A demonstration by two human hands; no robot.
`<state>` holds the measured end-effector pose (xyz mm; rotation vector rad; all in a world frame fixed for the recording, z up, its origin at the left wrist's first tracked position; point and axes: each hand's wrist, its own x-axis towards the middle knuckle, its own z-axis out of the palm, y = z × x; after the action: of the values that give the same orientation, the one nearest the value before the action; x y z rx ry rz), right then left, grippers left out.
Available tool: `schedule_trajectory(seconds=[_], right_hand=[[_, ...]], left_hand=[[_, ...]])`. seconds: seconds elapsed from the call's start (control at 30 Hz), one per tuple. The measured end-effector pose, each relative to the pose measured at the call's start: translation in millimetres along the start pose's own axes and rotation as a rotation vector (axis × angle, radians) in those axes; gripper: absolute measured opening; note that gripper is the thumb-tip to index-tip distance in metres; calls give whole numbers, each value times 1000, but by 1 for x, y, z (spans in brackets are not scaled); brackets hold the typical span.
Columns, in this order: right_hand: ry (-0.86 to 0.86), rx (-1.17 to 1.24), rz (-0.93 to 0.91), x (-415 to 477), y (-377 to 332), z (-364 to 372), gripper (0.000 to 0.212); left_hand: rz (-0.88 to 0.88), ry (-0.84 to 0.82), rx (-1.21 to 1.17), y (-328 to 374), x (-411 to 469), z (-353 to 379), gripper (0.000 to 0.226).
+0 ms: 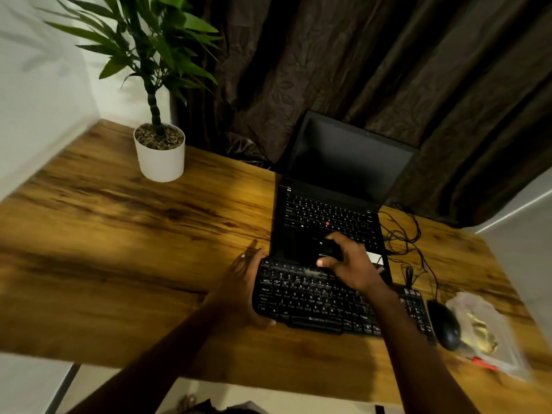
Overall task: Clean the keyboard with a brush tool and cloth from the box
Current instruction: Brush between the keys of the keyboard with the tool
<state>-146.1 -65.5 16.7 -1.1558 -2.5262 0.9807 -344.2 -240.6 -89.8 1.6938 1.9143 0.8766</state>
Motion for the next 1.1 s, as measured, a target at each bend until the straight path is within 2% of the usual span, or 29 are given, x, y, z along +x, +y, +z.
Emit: schedule_trajectory(seconds=[0.13, 0.33, 0.67, 0.87, 1.1], right_hand=[[-2, 37, -10, 5, -9, 9, 33], [2, 29, 70, -9, 16, -20, 32], [13, 61, 31, 1, 9, -4, 32], [15, -6, 91, -11, 26, -25, 35], [18, 17, 26, -4, 9, -7, 33]], left_hand=[[-1, -11, 5, -3, 2, 1, 147], [19, -2, -8, -1, 0, 0, 149], [23, -3, -19, 0, 1, -2, 145], [-3, -13, -18, -2, 4, 0, 144], [19, -1, -12, 2, 3, -1, 144]])
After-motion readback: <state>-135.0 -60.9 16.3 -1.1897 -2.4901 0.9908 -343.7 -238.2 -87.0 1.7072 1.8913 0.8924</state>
